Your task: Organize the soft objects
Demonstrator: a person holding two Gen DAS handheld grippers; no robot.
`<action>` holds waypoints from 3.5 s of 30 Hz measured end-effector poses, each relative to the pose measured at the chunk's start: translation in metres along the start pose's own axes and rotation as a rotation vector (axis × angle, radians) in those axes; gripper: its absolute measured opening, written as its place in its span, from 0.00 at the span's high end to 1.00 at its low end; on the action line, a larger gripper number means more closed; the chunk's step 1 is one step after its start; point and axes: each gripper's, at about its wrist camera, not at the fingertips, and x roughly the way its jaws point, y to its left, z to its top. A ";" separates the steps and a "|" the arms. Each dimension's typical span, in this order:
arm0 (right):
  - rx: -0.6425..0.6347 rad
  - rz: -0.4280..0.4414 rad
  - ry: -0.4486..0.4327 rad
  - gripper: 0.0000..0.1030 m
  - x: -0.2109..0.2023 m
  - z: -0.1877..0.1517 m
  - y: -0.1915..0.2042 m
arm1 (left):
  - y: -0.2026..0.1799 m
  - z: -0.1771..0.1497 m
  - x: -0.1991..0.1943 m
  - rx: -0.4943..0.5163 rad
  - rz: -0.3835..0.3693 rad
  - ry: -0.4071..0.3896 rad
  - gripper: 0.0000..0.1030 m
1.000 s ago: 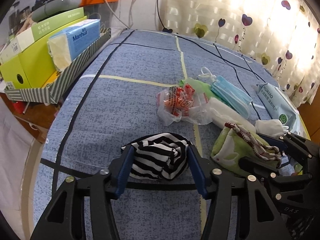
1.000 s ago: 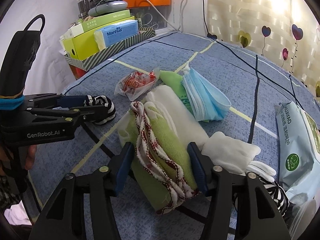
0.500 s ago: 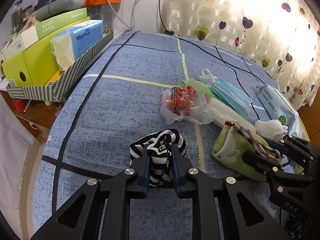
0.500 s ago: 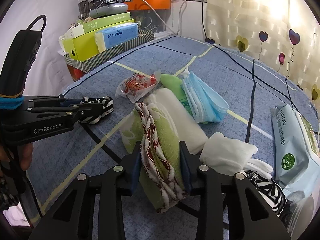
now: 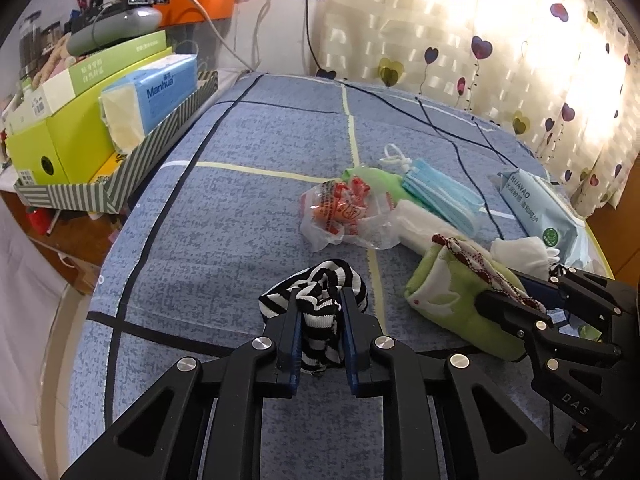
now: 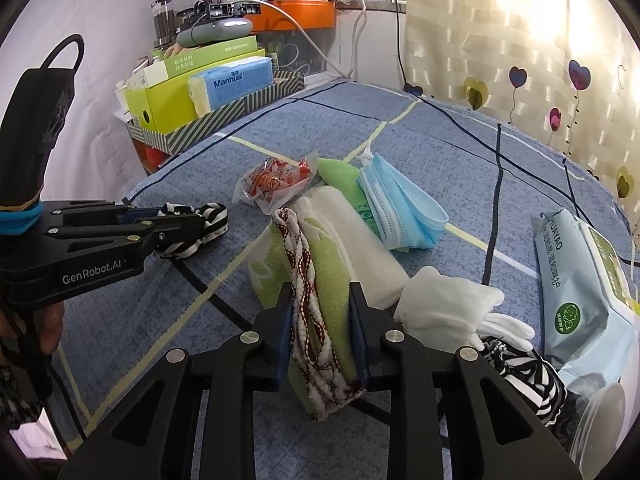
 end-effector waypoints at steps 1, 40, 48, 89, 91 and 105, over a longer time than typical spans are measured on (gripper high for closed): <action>0.004 0.001 -0.004 0.75 -0.002 0.000 -0.001 | -0.002 0.001 -0.002 0.002 -0.003 -0.004 0.85; 0.253 -0.223 -0.171 0.75 -0.134 -0.027 -0.087 | -0.142 0.022 -0.059 0.251 -0.200 -0.111 0.84; 0.333 -0.313 -0.177 0.75 -0.163 -0.047 -0.122 | -0.191 0.027 -0.055 0.321 -0.282 -0.110 0.84; 0.595 -0.465 -0.020 0.75 -0.179 -0.126 -0.280 | -0.391 0.014 0.034 0.538 -0.465 0.118 0.84; 0.595 -0.453 -0.015 0.75 -0.176 -0.128 -0.284 | -0.396 0.011 0.038 0.552 -0.454 0.128 0.84; 0.535 -0.412 0.076 0.73 -0.159 -0.119 -0.299 | -0.412 0.002 0.051 0.586 -0.446 0.159 0.84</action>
